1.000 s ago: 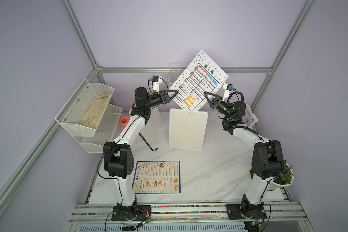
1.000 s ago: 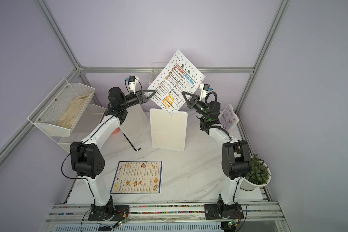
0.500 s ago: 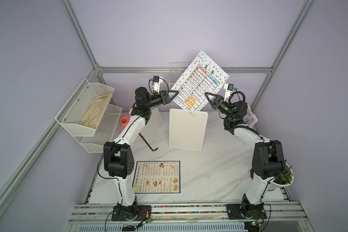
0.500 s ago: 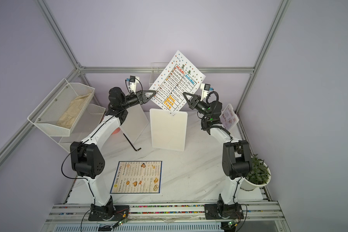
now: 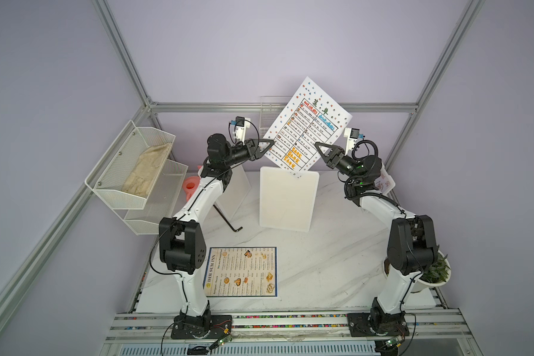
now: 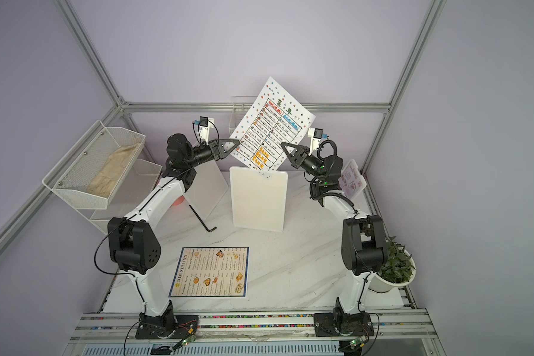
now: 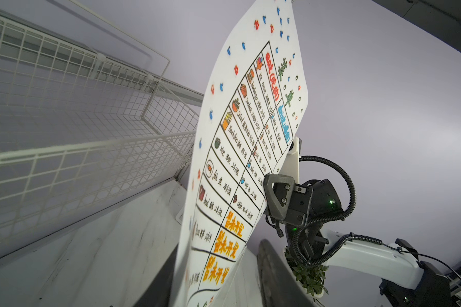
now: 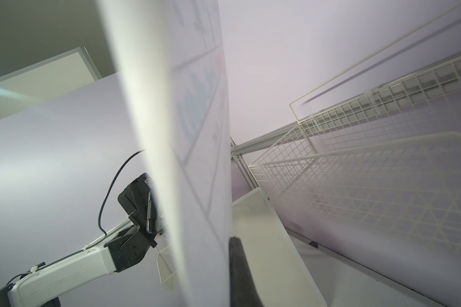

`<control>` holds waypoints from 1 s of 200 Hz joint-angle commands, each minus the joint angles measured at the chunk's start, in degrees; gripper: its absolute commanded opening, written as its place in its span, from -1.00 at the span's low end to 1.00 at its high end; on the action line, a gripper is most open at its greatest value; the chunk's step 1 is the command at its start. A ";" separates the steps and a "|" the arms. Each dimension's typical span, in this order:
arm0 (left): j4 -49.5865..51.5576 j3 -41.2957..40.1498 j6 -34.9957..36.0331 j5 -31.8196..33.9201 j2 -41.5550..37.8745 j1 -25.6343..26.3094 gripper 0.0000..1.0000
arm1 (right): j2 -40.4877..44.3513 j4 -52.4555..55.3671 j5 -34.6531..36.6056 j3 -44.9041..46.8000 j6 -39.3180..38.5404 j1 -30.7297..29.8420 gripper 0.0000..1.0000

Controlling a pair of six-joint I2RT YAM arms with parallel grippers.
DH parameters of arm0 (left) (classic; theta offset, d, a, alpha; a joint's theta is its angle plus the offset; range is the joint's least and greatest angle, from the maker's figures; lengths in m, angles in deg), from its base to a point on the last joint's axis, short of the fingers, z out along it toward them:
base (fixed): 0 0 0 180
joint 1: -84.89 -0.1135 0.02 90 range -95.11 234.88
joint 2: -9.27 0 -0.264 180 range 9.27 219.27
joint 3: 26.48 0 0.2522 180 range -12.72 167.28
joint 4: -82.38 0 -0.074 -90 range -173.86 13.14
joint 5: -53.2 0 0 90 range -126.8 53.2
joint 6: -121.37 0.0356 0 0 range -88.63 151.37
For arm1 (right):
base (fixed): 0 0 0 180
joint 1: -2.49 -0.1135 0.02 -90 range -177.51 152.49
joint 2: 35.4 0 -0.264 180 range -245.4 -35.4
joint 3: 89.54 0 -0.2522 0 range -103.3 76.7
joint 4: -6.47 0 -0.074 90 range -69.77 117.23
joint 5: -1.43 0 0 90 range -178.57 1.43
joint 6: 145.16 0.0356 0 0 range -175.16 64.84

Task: Insert the menus into the narrow rack
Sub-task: Insert the menu into the narrow rack.

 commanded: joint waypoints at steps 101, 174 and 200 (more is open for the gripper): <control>5.23 -0.16 5.53 -1.29 -0.26 0.40 -0.10 | 0.27 -2.77 -5.53 -0.88 2.44 1.51 -1.00; 7.34 3.29 6.18 -2.60 1.72 0.92 -0.11 | -0.41 -0.15 -5.60 -2.70 1.52 2.15 -1.00; 7.71 3.85 6.28 -3.19 2.10 1.09 -0.12 | -0.45 1.19 -7.10 -3.06 0.80 2.17 -1.00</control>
